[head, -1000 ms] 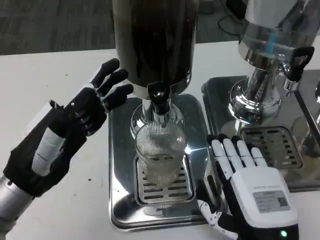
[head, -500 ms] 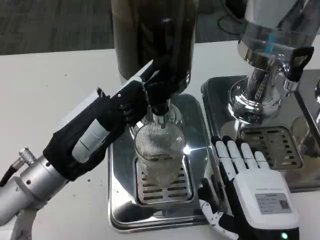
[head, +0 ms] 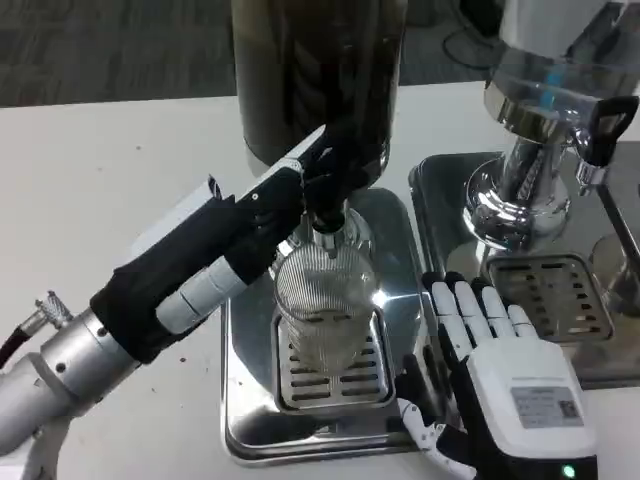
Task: Grasp the cup under the faucet to collect the drink, then remove the cup.
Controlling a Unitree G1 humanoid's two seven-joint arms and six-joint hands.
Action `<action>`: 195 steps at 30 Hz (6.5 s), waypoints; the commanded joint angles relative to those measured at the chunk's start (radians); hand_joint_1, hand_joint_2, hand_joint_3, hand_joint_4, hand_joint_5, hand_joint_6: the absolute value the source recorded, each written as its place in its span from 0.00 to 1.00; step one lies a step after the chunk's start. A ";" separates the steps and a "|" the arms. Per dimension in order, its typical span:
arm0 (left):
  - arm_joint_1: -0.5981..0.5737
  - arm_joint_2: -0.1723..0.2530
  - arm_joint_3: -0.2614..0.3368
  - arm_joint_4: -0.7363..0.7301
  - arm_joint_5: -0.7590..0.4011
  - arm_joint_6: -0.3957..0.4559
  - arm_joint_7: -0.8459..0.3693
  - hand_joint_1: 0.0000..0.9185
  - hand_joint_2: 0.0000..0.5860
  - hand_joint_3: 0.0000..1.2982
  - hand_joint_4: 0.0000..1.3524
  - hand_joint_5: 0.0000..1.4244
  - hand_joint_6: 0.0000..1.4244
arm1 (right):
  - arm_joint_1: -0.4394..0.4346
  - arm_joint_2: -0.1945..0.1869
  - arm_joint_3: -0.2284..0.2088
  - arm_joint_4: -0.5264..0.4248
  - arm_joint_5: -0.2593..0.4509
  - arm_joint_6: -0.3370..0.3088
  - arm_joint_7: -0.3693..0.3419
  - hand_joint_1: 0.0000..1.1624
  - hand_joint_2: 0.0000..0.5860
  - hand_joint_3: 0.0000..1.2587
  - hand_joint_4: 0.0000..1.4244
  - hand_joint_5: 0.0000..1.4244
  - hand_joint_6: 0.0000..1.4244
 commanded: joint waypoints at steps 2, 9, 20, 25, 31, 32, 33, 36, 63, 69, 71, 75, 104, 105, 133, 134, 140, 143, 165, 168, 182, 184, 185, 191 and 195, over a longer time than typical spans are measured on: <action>0.024 0.055 -0.011 -0.033 0.129 -0.097 0.005 0.00 0.16 0.00 0.00 0.07 0.05 | 0.003 -0.002 0.002 0.001 0.002 0.003 -0.007 0.29 0.71 0.00 0.00 0.00 0.04; 0.027 0.116 -0.021 -0.058 0.303 -0.203 0.093 0.00 0.17 0.00 0.00 0.07 0.03 | 0.007 0.003 -0.002 0.004 0.011 0.005 -0.010 0.29 0.70 0.00 0.00 0.00 0.04; 0.058 0.197 -0.047 -0.146 0.605 -0.282 0.282 0.00 0.17 0.00 0.00 0.05 0.02 | 0.002 0.004 -0.006 0.009 0.020 0.003 -0.012 0.29 0.71 0.00 0.00 0.00 0.05; 0.064 0.212 -0.068 -0.152 0.639 -0.282 0.339 0.00 0.17 0.00 0.00 0.05 0.02 | 0.008 0.020 -0.041 -0.003 0.120 -0.020 0.003 0.30 0.70 0.00 0.00 0.00 0.05; 0.071 0.229 -0.085 -0.156 0.644 -0.278 0.373 0.00 0.17 0.00 0.00 0.05 0.02 | 0.005 0.042 -0.100 -0.046 0.328 -0.074 0.070 0.32 0.57 0.00 0.00 0.00 0.06; 0.071 0.231 -0.088 -0.157 0.644 -0.276 0.377 0.00 0.17 0.00 0.00 0.05 0.02 | 0.002 0.047 -0.110 -0.050 0.361 -0.081 0.083 0.32 0.54 0.00 0.00 0.00 0.07; 0.071 0.234 -0.092 -0.158 0.645 -0.275 0.381 0.00 0.17 0.00 0.00 0.05 0.02 | -0.003 0.050 -0.118 -0.054 0.390 -0.087 0.097 0.34 0.51 0.00 0.00 0.00 0.07; 0.075 0.234 -0.100 -0.160 0.646 -0.270 0.397 0.00 0.17 0.01 0.00 0.05 0.02 | -0.027 0.051 -0.141 -0.048 0.486 -0.113 0.152 0.37 0.43 0.00 0.00 0.00 0.06; 0.093 0.256 -0.100 -0.164 0.641 -0.256 0.451 0.00 0.19 0.03 0.00 0.06 0.02 | -0.187 0.106 -0.159 0.199 0.736 -0.334 0.231 0.52 0.35 0.00 0.00 0.00 0.06; 0.097 0.258 -0.098 -0.169 0.639 -0.248 0.453 0.00 0.19 0.03 0.00 0.06 0.01 | -0.216 0.117 -0.157 0.228 0.740 -0.327 0.254 0.53 0.35 0.00 0.00 0.00 0.06; 0.100 0.258 -0.095 -0.172 0.640 -0.244 0.454 0.00 0.19 0.03 0.00 0.06 0.01 | -0.228 0.123 -0.162 0.245 0.753 -0.323 0.261 0.53 0.35 0.00 0.00 0.00 0.07; 0.108 0.260 -0.088 -0.177 0.640 -0.238 0.457 0.00 0.19 0.03 0.00 0.06 0.01 | -0.245 0.122 -0.155 0.261 0.755 -0.335 0.272 0.53 0.35 0.00 0.00 0.00 0.07; 0.245 0.193 0.186 -0.165 0.546 -0.194 0.650 0.00 0.25 0.02 0.00 0.04 0.00 | -0.243 0.116 -0.133 0.276 0.786 -0.396 0.336 0.53 0.35 0.00 0.00 0.00 0.08; 0.259 0.187 0.195 -0.135 0.494 -0.218 0.643 0.00 0.25 0.03 0.00 0.04 0.01 | -0.245 0.115 -0.132 0.279 0.792 -0.403 0.343 0.55 0.34 0.00 0.00 0.00 0.08; 0.382 0.102 0.239 0.302 0.383 -0.351 0.623 0.00 0.28 0.10 0.00 0.07 0.00 | -0.291 0.224 -0.131 0.377 0.800 -0.418 0.279 0.59 0.30 0.00 0.00 0.00 0.05; 0.376 0.105 0.230 0.319 0.375 -0.355 0.609 0.00 0.28 0.09 0.00 0.07 0.00 | -0.295 0.233 -0.133 0.398 0.806 -0.431 0.269 0.59 0.30 0.00 0.00 0.00 0.05; 0.358 0.108 0.198 0.391 0.365 -0.369 0.567 0.00 0.27 0.09 0.00 0.07 0.00 | -0.330 0.259 -0.125 0.480 0.804 -0.483 0.239 0.60 0.28 0.00 0.00 0.00 0.09; 0.363 0.106 0.197 0.391 0.366 -0.373 0.565 0.00 0.26 0.09 0.00 0.07 0.00 | -0.334 0.269 -0.124 0.507 0.803 -0.504 0.223 0.61 0.27 0.00 0.00 0.00 0.10; 0.380 0.115 0.193 0.386 0.356 -0.369 0.554 0.00 0.27 0.10 0.00 0.07 0.00 | -0.352 0.282 -0.114 0.549 0.789 -0.473 0.225 0.65 0.26 0.00 0.05 0.14 0.30; 0.384 0.114 0.194 0.385 0.356 -0.369 0.556 0.00 0.27 0.10 0.00 0.07 0.00 | -0.351 0.286 -0.116 0.556 0.791 -0.459 0.222 0.66 0.27 0.00 0.08 0.17 0.33; 0.407 0.115 0.197 0.371 0.357 -0.369 0.559 0.00 0.27 0.11 0.00 0.07 0.00 | -0.325 0.289 -0.107 0.540 0.769 -0.452 0.180 0.72 0.27 0.02 0.21 0.31 0.48; 0.407 0.114 0.197 0.370 0.357 -0.367 0.560 0.00 0.27 0.11 0.00 0.07 0.00 | -0.324 0.287 -0.106 0.535 0.758 -0.452 0.161 0.73 0.27 0.05 0.24 0.34 0.54; 0.406 0.114 0.197 0.370 0.358 -0.366 0.560 0.00 0.27 0.12 0.00 0.07 0.00 | -0.326 0.285 -0.104 0.536 0.755 -0.452 0.157 0.73 0.27 0.06 0.25 0.36 0.57; 0.406 0.111 0.195 0.366 0.359 -0.363 0.562 0.00 0.27 0.12 0.00 0.07 0.00 | -0.321 0.286 -0.103 0.532 0.739 -0.455 0.121 0.77 0.28 0.15 0.32 0.46 0.72; 0.403 0.110 0.196 0.368 0.359 -0.362 0.563 0.00 0.27 0.12 0.00 0.07 0.00 | -0.319 0.286 -0.104 0.533 0.736 -0.457 0.105 0.78 0.29 0.19 0.35 0.49 0.77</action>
